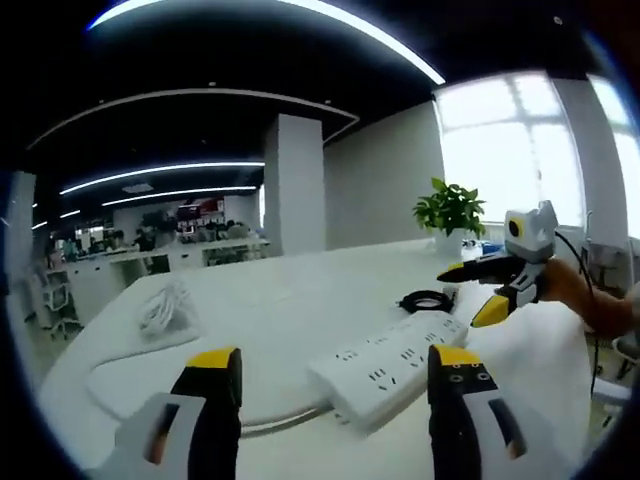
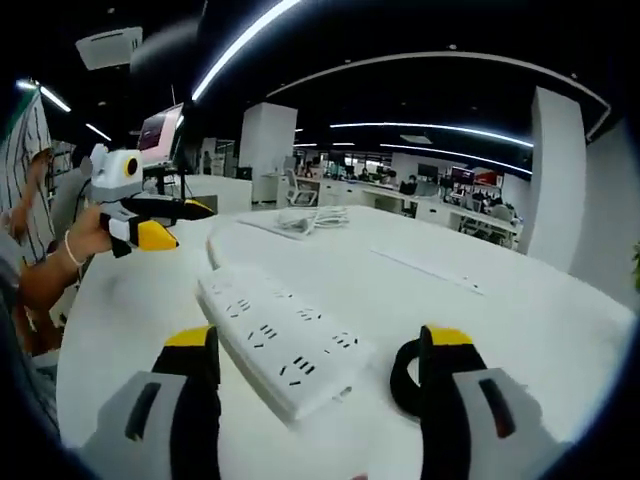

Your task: Straighten the power strip on the desk, plug the charger into it

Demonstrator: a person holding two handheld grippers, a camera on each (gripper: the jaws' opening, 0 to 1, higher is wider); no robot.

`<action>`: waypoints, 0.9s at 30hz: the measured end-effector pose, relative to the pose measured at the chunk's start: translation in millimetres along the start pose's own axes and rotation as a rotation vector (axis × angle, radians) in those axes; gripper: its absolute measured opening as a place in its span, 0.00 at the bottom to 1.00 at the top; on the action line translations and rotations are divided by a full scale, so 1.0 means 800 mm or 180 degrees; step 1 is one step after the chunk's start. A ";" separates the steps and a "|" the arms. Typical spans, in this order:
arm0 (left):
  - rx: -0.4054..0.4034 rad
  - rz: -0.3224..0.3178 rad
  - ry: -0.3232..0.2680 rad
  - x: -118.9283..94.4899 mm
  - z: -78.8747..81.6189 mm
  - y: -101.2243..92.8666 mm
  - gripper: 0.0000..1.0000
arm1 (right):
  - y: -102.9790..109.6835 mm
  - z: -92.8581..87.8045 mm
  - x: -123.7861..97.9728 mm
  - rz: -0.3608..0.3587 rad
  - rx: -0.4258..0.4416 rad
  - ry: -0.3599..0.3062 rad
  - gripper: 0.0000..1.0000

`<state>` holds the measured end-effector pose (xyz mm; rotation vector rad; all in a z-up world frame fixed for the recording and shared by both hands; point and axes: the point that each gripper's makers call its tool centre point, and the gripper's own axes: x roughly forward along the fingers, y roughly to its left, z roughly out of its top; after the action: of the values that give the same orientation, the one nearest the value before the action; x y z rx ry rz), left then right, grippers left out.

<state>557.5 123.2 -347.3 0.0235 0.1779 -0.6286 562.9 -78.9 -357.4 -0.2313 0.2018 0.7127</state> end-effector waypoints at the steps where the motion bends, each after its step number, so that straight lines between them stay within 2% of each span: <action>1: -0.0016 -0.0005 -0.0010 -0.003 -0.001 -0.001 0.79 | 0.002 0.000 -0.003 -0.0011 0.0008 0.0006 0.82; 3: -0.0113 -0.0097 0.0069 -0.007 -0.008 -0.008 0.80 | 0.003 -0.011 -0.011 -0.0063 0.0007 0.0151 0.84; 5: -0.0180 -0.0150 0.0119 -0.011 -0.015 -0.014 0.84 | 0.009 -0.014 -0.018 -0.0091 -0.0016 0.0154 0.88; 8: -0.0124 -0.0157 0.0123 -0.018 -0.025 -0.023 0.89 | 0.018 -0.019 -0.026 -0.0055 -0.0031 0.0187 0.92; 11: -0.0061 -0.0115 0.0021 -0.024 -0.028 -0.025 0.96 | 0.029 -0.033 -0.034 -0.0065 0.0020 0.0314 1.00; 12: -0.0081 -0.0099 -0.0031 -0.027 -0.029 -0.026 0.99 | 0.030 -0.036 -0.036 -0.0104 0.0036 0.0312 1.00; 18: -0.0123 -0.0040 -0.0139 -0.040 -0.036 -0.031 0.99 | 0.043 -0.048 -0.051 -0.0220 0.0060 0.0190 1.00; 21: -0.0109 0.0002 -0.0030 -0.043 -0.048 -0.032 0.99 | 0.040 -0.058 -0.054 -0.0281 0.0223 0.0178 1.00; 22: -0.0123 -0.0024 0.0075 -0.044 -0.057 -0.034 0.99 | 0.039 -0.063 -0.054 -0.0296 0.0376 0.0190 1.00; 24: -0.0214 -0.0075 0.0348 -0.046 -0.077 -0.036 0.98 | 0.038 -0.072 -0.055 -0.0269 0.0508 0.0236 1.00; 25: -0.0239 -0.0108 0.0393 -0.047 -0.081 -0.038 0.97 | 0.035 -0.073 -0.054 -0.0284 0.0531 0.0211 1.00; 27: -0.0301 -0.0142 0.0358 -0.046 -0.082 -0.038 0.97 | 0.032 -0.074 -0.055 -0.0312 0.0592 0.0170 1.00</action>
<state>499.9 125.0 -404.6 -0.0364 0.3173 -0.6632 507.6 -104.0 -406.3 -0.0820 0.3041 0.5869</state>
